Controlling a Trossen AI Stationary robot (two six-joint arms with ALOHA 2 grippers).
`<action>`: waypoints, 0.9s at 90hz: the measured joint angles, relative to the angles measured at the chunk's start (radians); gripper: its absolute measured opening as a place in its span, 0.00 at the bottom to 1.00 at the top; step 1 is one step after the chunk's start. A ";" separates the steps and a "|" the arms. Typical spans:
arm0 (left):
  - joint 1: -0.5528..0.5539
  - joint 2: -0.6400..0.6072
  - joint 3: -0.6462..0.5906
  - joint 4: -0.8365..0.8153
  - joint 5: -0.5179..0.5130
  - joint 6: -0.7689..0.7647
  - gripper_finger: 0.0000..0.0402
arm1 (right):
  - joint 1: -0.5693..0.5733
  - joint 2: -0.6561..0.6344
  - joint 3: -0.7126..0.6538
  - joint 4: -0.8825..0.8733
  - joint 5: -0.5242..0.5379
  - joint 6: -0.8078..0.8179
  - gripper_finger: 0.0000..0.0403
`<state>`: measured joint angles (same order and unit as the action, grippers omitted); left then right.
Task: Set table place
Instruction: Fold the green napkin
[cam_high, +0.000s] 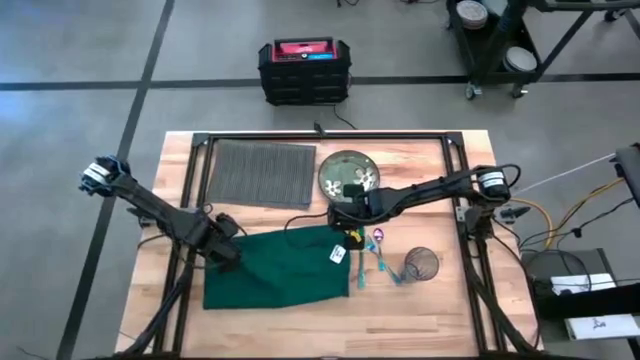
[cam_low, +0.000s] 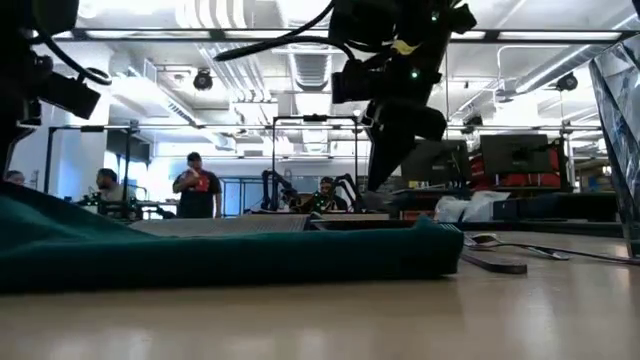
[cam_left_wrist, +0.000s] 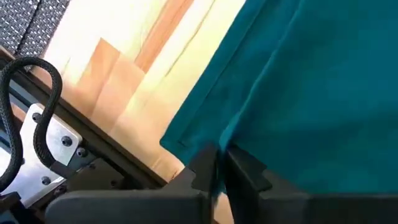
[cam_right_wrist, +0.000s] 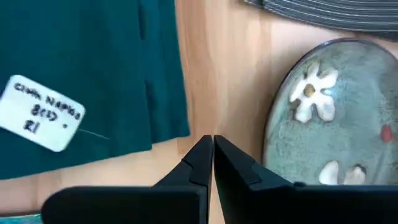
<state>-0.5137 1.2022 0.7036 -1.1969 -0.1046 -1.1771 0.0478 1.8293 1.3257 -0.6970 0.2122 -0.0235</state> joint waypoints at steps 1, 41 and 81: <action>0.000 0.002 0.000 0.000 0.003 0.003 0.09 | 0.000 0.000 0.001 -0.001 -0.006 0.000 0.00; -0.016 -0.026 0.106 0.091 -0.016 0.136 0.53 | -0.002 0.004 -0.016 0.035 -0.247 0.032 0.24; -0.015 -0.027 -0.017 0.352 -0.034 0.197 0.46 | -0.069 0.005 -0.133 0.223 -0.256 0.075 0.36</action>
<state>-0.5285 1.1755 0.6868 -0.8450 -0.1387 -0.9804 -0.0208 1.8339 1.1925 -0.4741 -0.0435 0.0519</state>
